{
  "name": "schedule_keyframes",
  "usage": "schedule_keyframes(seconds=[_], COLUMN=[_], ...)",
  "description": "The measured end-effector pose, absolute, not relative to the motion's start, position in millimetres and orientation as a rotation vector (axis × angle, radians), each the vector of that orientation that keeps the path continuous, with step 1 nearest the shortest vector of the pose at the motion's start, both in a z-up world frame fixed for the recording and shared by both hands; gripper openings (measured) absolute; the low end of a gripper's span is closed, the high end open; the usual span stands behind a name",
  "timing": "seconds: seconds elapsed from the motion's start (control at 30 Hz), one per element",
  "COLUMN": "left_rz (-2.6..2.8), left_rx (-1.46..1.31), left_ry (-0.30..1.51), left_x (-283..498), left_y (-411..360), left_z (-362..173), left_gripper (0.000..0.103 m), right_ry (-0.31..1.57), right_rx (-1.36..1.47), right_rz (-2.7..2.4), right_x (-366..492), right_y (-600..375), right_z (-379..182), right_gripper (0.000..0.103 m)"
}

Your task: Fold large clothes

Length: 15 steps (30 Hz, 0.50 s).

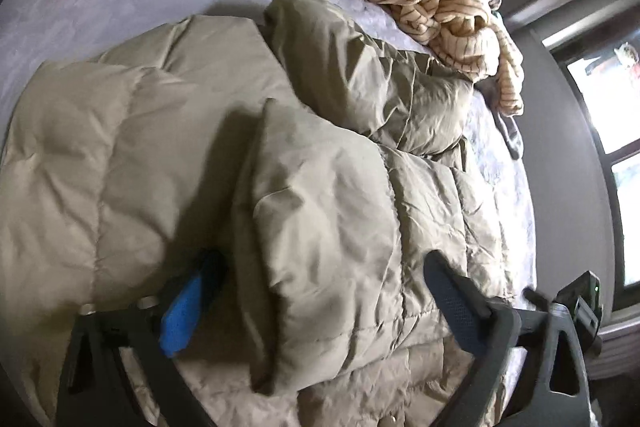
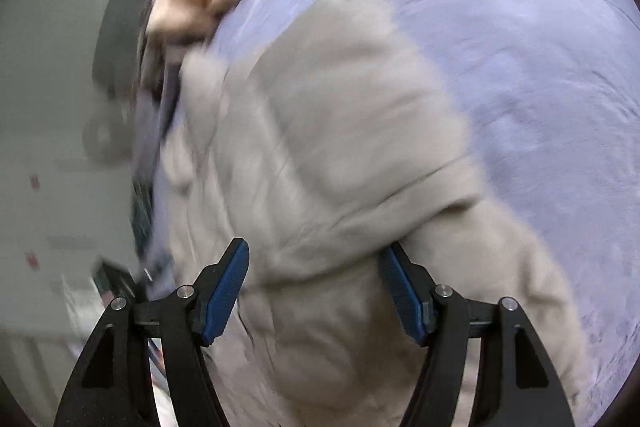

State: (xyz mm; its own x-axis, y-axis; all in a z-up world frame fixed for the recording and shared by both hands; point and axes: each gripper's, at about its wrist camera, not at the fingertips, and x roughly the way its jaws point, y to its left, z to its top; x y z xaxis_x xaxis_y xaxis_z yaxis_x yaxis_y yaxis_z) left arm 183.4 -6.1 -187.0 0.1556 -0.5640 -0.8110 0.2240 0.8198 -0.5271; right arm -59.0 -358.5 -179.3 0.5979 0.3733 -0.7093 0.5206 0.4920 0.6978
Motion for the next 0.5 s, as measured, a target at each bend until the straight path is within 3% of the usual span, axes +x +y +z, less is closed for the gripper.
schedule_keyframes(seconds=[0.03,0.1,0.17,0.2,0.37,0.5], left_rz=[-0.577,-0.58,-0.566,-0.557,-0.483,-0.44], left_rx=[-0.298,-0.294,-0.323,-0.318,-0.255,-0.223], left_ry=[1.314,1.349,1.321,1.292,1.23,1.26], left_x=[184.1,186.1,183.1,180.5,173.3,169.3], left_y=[-8.6,-11.8,-4.4,0.8,32.3,43.3], left_z=[-188.9,-194.0,-188.7,-182.4,-172.9,-193.9], left_gripper=[0.054,0.016,0.013,0.013,0.013,0.013], right_ry=[0.958,0.896,0.87,0.882,0.897,0.978], right_rx=[1.132,1.225,1.285,1.28,1.054,0.97], right_rz=[-0.123,-0.162,-0.187,-0.209,-0.123,-0.11], right_x=[-60.4,-63.8,-61.4,-56.9,-31.1,-14.4], right_y=[-367.5,-389.0,-394.6,-397.8,-377.9,-361.9], right_z=[-181.5,-187.2,-193.3,-193.4,-162.6,-177.9], right_gripper=[0.072,0.071,0.038,0.004,0.004,0.004])
